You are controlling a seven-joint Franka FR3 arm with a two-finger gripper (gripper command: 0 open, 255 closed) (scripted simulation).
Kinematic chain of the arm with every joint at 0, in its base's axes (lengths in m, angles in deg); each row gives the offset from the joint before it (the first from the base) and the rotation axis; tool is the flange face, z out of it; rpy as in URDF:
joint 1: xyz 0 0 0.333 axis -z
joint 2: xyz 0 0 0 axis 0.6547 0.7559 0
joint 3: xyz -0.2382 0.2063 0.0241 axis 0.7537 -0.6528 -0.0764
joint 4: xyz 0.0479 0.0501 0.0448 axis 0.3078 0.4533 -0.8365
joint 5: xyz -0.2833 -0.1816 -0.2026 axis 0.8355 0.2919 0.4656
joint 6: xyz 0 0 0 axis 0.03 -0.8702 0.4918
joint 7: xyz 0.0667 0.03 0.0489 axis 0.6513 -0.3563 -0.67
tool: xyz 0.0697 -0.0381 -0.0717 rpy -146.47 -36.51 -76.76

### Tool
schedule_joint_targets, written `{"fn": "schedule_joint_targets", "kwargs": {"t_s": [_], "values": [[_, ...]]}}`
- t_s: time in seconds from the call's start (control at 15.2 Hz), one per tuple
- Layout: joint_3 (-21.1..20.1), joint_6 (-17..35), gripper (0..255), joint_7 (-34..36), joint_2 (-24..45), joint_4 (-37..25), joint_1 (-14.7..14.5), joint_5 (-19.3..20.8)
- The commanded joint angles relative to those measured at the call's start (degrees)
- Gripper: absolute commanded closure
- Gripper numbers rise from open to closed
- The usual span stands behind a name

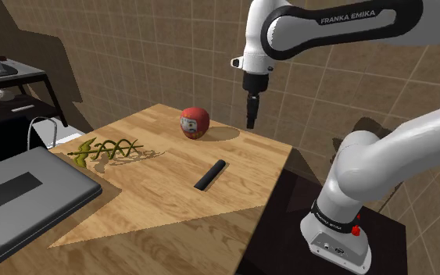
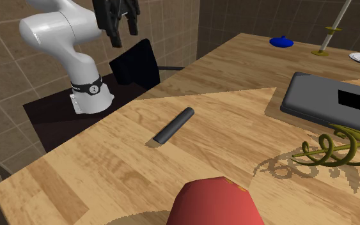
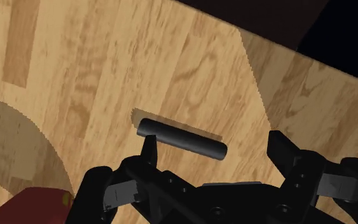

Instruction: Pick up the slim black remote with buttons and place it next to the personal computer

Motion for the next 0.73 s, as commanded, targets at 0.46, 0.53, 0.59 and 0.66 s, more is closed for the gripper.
{"fn": "schedule_joint_targets", "kwargs": {"t_s": [0.46,0.53,0.59,0.66], "values": [[3.6,22.3,0,-24.1,13.5,6.1,-7.2,3.6],[3.9,24.8,0,-26.7,15.3,6.4,-8.0,3.9],[4.2,27.3,0,-29.3,17.2,6.7,-8.8,4.1],[4.5,29.7,0,-31.9,19.2,6.9,-9.6,4.3]]}}
